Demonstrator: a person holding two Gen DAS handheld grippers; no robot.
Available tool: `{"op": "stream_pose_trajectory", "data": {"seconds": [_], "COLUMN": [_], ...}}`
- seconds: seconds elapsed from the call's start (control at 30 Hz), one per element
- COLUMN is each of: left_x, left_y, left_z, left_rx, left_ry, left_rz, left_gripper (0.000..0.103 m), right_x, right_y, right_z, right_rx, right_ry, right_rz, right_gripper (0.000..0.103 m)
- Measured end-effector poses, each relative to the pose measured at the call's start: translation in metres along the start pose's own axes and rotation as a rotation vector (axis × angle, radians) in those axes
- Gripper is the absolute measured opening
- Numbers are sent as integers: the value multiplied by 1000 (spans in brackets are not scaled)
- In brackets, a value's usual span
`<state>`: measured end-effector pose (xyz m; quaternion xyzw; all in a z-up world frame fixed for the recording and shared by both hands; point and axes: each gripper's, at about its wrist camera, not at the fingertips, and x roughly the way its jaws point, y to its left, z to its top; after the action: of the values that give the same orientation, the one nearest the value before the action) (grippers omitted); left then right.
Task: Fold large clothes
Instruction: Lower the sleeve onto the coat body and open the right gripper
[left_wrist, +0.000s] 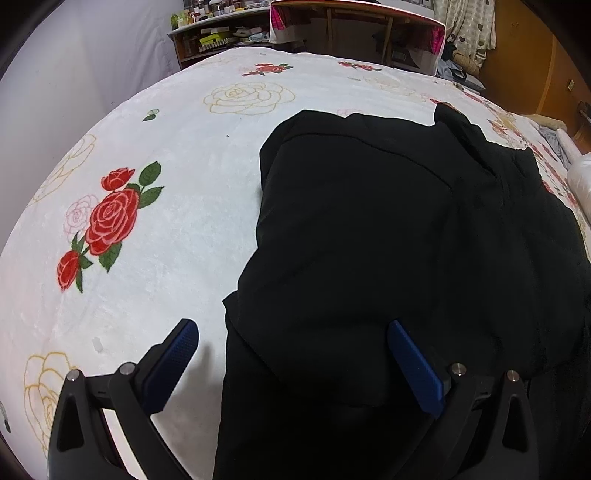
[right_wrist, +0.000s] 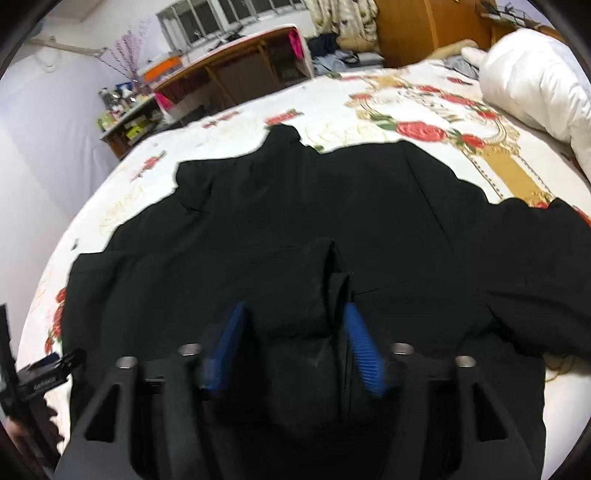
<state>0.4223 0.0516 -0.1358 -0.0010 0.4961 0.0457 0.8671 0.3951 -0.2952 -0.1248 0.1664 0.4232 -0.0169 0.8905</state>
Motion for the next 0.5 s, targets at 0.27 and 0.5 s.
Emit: {"op": "stream_pose_trajectory", "data": {"seconds": [0.27,0.5], "left_x": [1,-1], "left_y": [1,5], "left_z": [1,2], "left_rx": [-24,-54], "left_ry": [-8,-42], "left_rz": [2,19], "left_gripper": [103,103], "right_x": [-6,-37], "right_y": [26,48], "right_z": [14,30], "right_rx": [-141,-233], "right_ry": [-87,-271], "right_rz": [-75,-101], "right_gripper": [12,10]}}
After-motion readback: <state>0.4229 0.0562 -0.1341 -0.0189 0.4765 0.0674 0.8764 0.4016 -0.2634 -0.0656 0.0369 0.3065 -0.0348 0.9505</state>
